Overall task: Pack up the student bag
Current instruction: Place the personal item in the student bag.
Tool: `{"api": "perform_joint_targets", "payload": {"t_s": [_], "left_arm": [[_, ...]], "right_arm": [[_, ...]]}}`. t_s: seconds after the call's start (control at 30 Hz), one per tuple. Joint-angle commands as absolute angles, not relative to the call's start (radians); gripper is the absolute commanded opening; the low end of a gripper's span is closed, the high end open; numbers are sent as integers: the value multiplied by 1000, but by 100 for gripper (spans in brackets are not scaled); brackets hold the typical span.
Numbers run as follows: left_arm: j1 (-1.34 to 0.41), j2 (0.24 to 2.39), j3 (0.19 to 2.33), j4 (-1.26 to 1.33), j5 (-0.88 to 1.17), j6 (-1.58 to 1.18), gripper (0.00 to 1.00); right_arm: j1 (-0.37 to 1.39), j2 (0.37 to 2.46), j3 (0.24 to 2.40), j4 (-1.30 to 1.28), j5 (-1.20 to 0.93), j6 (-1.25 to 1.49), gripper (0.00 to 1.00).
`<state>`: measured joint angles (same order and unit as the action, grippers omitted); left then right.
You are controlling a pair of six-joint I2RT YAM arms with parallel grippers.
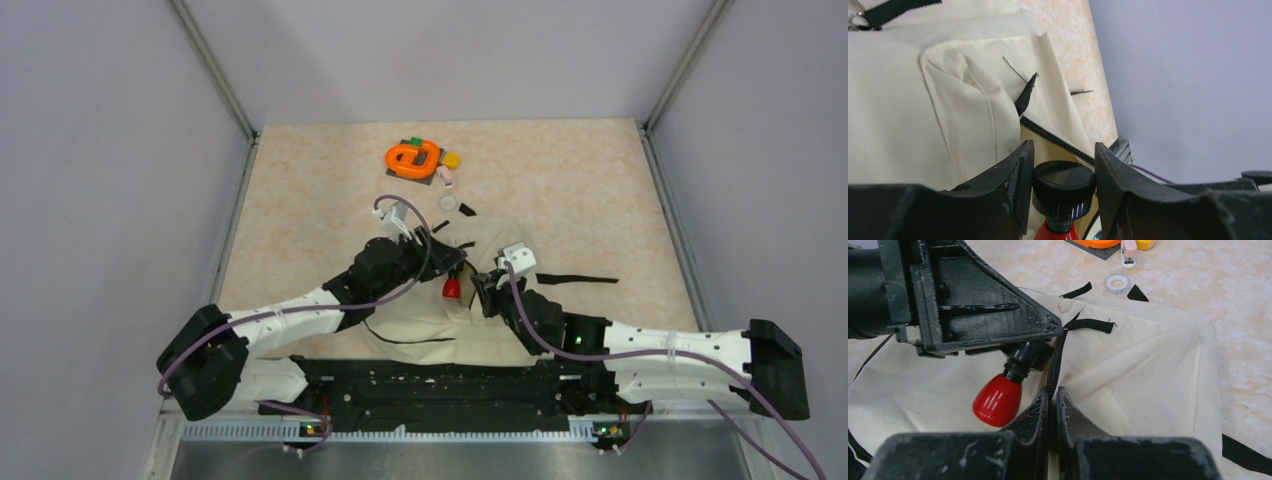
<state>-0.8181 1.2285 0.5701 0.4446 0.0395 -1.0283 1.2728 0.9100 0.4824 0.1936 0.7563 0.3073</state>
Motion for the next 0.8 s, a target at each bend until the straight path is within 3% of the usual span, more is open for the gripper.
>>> {"api": "perform_joint_targets", "payload": {"t_s": [0.0,0.37,0.6,0.67,0.77], "left_arm": [[-864,1281,556,621,-112,-1060,34],[-1006,1287,485,636,-271,-1137,32],[-1056,1354,508,651,-231,-1179,33],[-1063,1381,521,655,-211,-1187,35],[-1068,1391,528,656,-196,-1189,50]], "right_arm": [[1259,882,537,285,755,304,0],[1259,875,543,276,792,267,0],[1259,872,559,299,804,231,0],[1259,869,563,302,802,230,0],[1260,866,567,302,795,231,0]]}}
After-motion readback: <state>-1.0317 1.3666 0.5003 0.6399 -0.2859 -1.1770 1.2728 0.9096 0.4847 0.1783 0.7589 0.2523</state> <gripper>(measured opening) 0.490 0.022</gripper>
